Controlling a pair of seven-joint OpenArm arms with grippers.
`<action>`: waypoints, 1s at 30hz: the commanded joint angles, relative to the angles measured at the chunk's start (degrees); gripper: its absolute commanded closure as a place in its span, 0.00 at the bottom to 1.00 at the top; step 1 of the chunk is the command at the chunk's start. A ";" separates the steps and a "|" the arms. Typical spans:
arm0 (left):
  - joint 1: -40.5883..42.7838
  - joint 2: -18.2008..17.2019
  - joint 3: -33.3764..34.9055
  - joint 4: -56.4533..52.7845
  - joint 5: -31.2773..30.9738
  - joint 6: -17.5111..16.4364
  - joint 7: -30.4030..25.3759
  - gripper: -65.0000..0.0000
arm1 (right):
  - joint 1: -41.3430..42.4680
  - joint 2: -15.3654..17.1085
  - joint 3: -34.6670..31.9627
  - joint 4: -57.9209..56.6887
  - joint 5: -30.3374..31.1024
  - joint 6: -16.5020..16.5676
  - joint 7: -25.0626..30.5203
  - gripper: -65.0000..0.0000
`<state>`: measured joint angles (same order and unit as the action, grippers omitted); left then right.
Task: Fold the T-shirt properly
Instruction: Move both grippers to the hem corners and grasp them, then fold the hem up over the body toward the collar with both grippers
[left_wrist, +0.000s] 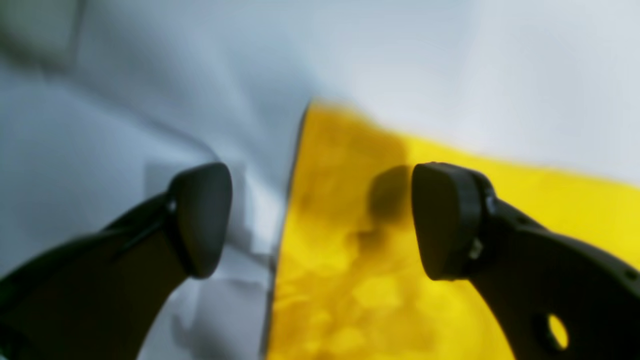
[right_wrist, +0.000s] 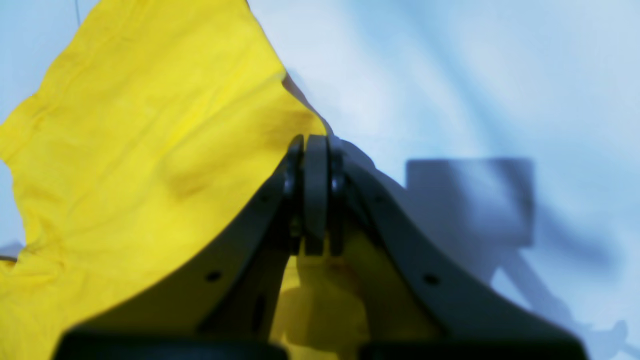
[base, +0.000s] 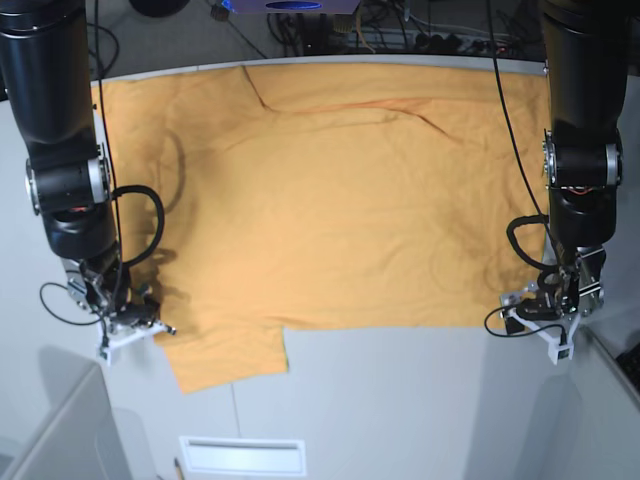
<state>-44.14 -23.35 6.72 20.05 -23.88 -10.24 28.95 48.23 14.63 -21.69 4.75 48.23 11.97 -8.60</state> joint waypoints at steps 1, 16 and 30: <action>-2.06 -0.60 -0.26 -0.67 -0.25 0.35 -1.39 0.16 | 2.10 0.62 0.20 0.48 0.26 0.12 0.03 1.00; -1.88 4.06 0.27 -4.54 -0.43 0.09 -5.26 0.19 | 2.01 0.62 0.11 0.48 0.17 0.38 0.03 1.00; 2.25 3.88 -0.96 4.17 -0.52 0.09 -2.09 1.00 | -2.38 0.88 0.29 6.54 0.52 0.12 2.49 1.00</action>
<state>-40.88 -19.22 5.69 23.97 -24.43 -9.47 24.71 44.12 15.09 -21.58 10.68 48.69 12.32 -5.85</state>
